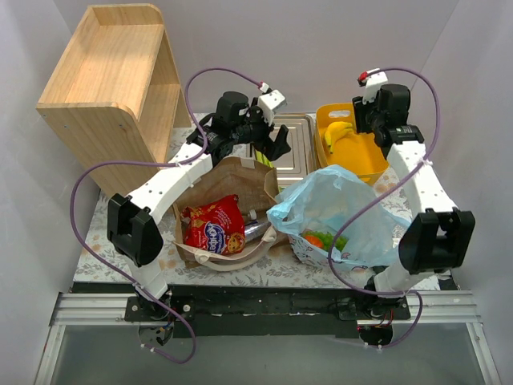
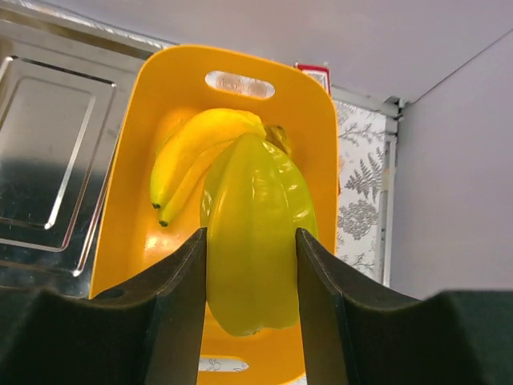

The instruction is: Untie the knot of the grocery bags and take out the mixed food

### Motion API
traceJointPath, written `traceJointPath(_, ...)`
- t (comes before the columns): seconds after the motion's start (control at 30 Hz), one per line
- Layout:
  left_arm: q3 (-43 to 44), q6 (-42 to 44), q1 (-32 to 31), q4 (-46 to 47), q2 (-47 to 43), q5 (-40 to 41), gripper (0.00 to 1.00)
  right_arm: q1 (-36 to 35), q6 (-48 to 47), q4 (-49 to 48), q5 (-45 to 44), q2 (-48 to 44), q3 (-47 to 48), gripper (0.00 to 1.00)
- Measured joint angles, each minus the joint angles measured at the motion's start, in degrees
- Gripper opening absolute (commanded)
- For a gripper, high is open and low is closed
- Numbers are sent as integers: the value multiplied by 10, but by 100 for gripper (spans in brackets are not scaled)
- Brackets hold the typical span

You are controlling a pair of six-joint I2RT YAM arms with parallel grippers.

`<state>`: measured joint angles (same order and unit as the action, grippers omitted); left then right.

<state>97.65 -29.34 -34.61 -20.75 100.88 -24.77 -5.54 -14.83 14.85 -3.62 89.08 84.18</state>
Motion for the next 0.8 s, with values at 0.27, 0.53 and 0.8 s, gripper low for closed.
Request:
traceJointPath(0.27, 24, 8, 0, -4, 25, 7, 90, 30, 49, 28, 10, 139, 30, 1)
traceJointPath(0.53, 27, 1, 0, -7, 37, 2, 91, 89, 58, 44, 31, 210, 59, 1)
traceJointPath(0.8, 14, -1, -1, -7, 35, 3, 91, 92, 56, 45, 54, 268, 93, 2)
